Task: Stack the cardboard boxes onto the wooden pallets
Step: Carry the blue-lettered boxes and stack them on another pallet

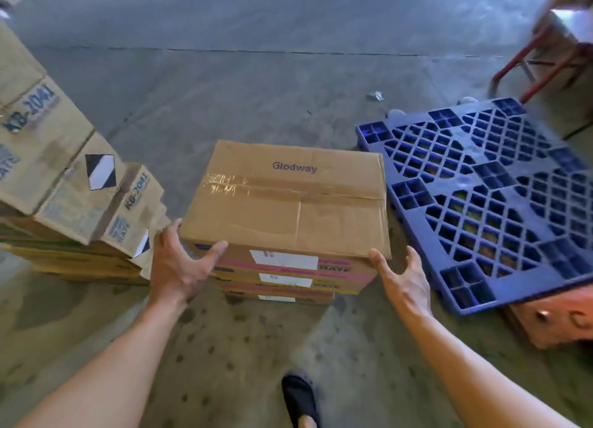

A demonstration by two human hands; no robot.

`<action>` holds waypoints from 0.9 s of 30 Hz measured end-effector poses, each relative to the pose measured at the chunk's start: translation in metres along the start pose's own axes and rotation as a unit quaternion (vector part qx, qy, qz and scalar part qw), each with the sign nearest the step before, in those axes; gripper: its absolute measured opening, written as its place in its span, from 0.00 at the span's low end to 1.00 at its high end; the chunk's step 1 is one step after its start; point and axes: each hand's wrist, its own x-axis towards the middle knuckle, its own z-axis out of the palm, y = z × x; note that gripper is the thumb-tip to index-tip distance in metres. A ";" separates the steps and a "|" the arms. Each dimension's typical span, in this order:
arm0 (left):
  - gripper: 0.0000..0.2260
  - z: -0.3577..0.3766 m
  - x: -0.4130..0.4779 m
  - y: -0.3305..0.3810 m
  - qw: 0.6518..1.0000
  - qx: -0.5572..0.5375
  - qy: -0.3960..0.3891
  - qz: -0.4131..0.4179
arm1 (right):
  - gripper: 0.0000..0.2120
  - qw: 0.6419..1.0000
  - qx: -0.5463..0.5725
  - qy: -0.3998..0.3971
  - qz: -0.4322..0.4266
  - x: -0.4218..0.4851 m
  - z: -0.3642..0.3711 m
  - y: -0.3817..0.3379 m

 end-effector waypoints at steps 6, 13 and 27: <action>0.60 0.029 0.071 -0.029 0.997 -0.025 -0.006 -0.070 | 0.59 0.997 0.073 -0.003 0.023 0.042 0.041 -0.003; 0.59 0.044 0.108 -0.056 0.988 -0.076 -0.070 -0.117 | 0.63 0.980 0.189 0.062 0.004 0.054 0.056 0.003; 0.37 0.058 0.107 -0.074 0.925 -0.332 -0.096 -0.158 | 0.66 0.960 0.276 0.017 0.041 0.053 0.058 0.009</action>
